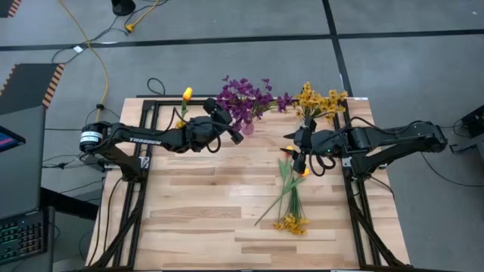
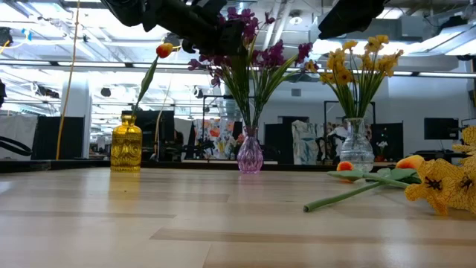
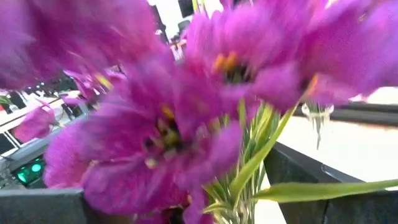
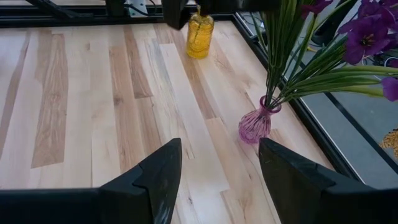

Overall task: Sort flowers into vase by color
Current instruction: Put the violet flowers into the violet vase, then put the left yellow tulip into the yellow vase

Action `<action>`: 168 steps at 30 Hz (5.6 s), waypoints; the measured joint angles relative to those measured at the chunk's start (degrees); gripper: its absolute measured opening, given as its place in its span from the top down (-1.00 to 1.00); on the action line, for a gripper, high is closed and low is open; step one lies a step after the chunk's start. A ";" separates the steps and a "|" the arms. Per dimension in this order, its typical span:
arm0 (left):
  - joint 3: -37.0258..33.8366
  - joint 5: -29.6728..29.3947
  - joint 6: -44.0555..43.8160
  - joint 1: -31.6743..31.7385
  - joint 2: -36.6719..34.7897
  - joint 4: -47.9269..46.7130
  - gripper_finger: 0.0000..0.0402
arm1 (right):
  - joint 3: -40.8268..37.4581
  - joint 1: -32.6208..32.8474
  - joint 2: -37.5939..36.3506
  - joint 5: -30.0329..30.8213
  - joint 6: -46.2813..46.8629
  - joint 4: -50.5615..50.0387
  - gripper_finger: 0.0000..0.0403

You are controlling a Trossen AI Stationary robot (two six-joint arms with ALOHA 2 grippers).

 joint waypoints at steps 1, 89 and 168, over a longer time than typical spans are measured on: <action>0.00 0.00 -0.02 0.00 0.02 -0.60 -0.13 | 0.00 0.00 0.00 0.00 0.00 0.00 -0.19; 0.02 12.25 -9.15 -1.47 -27.37 -43.20 -0.13 | 0.02 0.13 0.00 -0.37 8.77 -2.57 -0.19; 0.00 22.56 -27.04 -19.21 -4.15 -47.67 -0.13 | 0.11 6.91 42.23 -7.45 64.18 -11.57 0.77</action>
